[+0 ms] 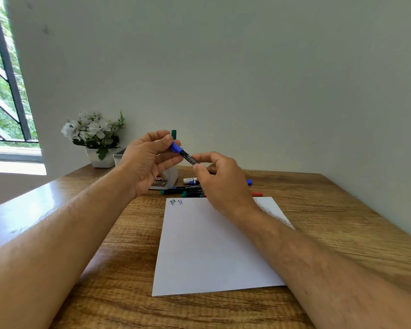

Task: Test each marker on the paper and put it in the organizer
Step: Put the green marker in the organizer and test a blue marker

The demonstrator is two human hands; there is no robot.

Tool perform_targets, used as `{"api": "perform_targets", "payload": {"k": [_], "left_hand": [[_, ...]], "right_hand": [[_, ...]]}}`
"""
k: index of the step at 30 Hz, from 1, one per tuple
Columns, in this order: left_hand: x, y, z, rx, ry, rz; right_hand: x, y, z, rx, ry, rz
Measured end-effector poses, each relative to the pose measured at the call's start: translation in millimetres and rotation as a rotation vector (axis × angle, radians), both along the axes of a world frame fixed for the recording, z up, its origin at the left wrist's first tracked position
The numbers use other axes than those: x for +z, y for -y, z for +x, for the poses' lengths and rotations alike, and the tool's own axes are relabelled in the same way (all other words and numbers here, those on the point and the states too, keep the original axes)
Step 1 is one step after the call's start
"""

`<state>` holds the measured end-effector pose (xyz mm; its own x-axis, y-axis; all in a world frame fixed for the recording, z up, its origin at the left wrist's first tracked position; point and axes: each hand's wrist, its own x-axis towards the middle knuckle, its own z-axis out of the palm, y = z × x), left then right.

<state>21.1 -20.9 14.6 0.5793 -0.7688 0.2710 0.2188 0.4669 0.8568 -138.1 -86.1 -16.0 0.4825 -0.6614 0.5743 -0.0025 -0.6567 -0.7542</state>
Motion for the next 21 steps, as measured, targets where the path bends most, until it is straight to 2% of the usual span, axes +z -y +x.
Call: {"api": "perform_targets", "payload": {"k": [3, 7, 21], "left_hand": [[-2, 1, -1, -0.005, 0.015, 0.004], [-7, 4, -6, -0.017, -0.031, -0.029], [-10, 12, -20, -0.043, -0.166, -0.118]], "right_hand": [[2, -1, -2, -0.063, -0.017, -0.139], [0, -5, -4, -0.058, -0.024, -0.175], [4, -10, 0, 0.025, 0.088, 0.230]]}}
